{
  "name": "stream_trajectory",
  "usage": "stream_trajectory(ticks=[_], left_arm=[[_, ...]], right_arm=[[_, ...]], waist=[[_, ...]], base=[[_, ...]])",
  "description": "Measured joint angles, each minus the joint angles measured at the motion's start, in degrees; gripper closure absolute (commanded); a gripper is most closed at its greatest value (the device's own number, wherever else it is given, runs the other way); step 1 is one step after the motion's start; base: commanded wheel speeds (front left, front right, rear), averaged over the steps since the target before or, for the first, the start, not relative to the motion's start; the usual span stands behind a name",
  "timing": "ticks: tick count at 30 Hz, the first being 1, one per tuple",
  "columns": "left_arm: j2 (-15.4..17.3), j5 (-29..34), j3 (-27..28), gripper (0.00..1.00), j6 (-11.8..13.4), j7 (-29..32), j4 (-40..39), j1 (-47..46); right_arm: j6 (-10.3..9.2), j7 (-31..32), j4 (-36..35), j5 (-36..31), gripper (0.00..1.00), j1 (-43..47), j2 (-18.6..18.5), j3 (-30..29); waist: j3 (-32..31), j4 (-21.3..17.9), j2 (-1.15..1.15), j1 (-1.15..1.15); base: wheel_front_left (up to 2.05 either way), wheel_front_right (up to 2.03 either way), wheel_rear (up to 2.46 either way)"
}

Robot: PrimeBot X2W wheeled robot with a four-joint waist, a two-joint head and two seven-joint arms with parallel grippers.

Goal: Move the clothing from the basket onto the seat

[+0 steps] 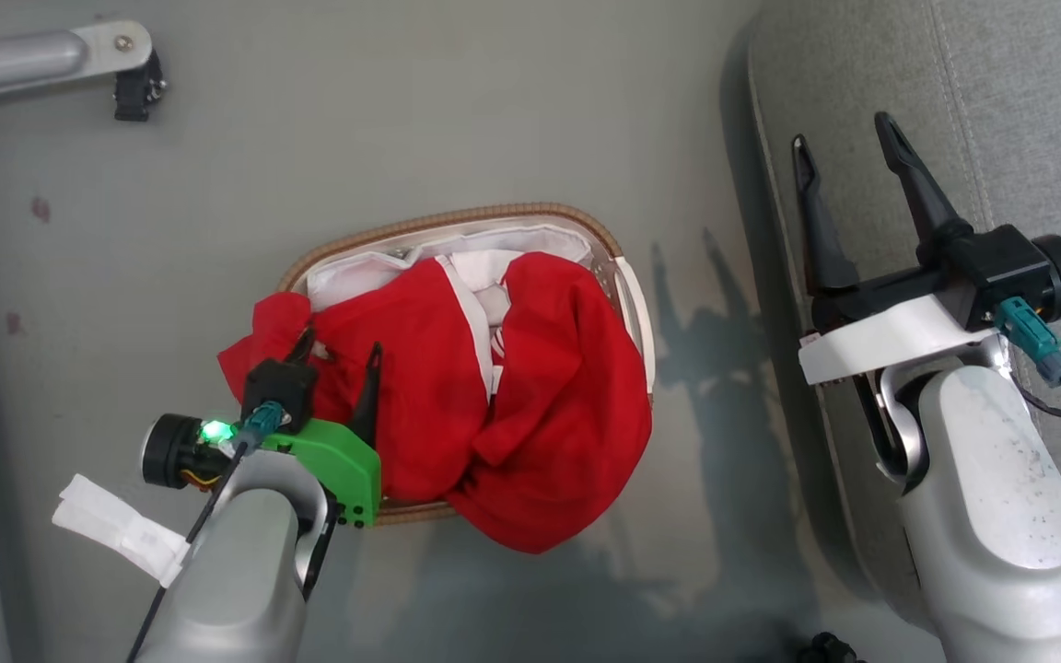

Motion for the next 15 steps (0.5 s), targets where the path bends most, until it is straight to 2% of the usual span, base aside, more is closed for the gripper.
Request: stream_trajectory(ticks=[15], left_arm=[[2.6,5.1,-7.1,0.00,0.3,0.5,18.6,-11.6]], right_arm=[[0.00,0.0,-3.1,2.3,0.00,-3.2,0.0,2.4]], waist=[[9.3,-4.4,0.00,0.00]], base=[[0.00,0.00,0.00]])
